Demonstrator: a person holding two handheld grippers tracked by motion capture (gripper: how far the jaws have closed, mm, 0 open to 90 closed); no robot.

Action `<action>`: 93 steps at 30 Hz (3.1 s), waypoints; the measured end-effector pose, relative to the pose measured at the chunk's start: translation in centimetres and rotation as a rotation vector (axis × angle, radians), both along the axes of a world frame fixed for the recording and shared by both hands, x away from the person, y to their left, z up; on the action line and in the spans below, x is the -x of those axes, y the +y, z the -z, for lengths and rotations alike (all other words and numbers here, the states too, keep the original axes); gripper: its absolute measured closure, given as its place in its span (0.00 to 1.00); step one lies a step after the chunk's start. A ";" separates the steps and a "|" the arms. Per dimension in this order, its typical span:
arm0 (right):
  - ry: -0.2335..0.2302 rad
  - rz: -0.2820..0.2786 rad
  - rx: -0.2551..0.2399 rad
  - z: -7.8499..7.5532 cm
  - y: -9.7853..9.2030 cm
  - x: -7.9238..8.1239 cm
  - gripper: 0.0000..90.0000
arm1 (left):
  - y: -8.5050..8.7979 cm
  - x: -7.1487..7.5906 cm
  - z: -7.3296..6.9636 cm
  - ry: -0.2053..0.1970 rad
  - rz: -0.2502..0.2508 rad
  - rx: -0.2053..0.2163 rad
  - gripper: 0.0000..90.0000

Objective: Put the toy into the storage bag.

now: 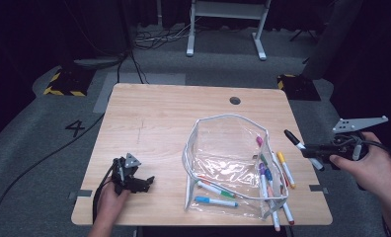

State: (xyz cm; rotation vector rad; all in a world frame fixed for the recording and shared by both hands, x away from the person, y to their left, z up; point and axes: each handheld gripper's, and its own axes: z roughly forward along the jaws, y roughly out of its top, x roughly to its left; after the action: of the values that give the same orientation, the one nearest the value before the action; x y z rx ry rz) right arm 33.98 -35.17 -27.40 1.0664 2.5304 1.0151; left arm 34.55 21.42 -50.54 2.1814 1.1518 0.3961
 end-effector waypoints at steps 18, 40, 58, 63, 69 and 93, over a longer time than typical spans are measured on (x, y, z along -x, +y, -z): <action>0.013 -0.267 0.041 -2.8 10.6 -2.3 0.86 | 0.0 0.0 0.0 0.000 0.000 0.000 0.00; 0.110 -0.494 0.107 2.0 20.9 -4.7 0.86 | 0.0 0.0 0.0 0.000 0.000 0.001 0.00; 0.246 -0.518 0.252 7.7 23.6 -5.5 0.86 | 0.0 0.0 0.0 0.000 0.000 0.000 0.00; 0.271 -0.527 0.308 9.0 24.1 -5.7 0.86 | 0.0 0.0 0.0 0.000 0.000 0.000 0.00; 0.299 -0.539 0.375 10.3 24.8 -6.1 0.86 | 0.0 0.0 0.0 0.000 0.000 0.000 0.00; 0.385 -0.568 0.507 13.9 26.1 -6.3 0.86 | 0.0 0.0 0.0 0.000 0.000 0.000 0.00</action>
State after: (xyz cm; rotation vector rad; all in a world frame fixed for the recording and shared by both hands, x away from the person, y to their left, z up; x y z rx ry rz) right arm 40.32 -9.12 -41.25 0.4306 3.2450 0.2116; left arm 34.55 21.42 -50.54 2.1815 1.1517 0.3959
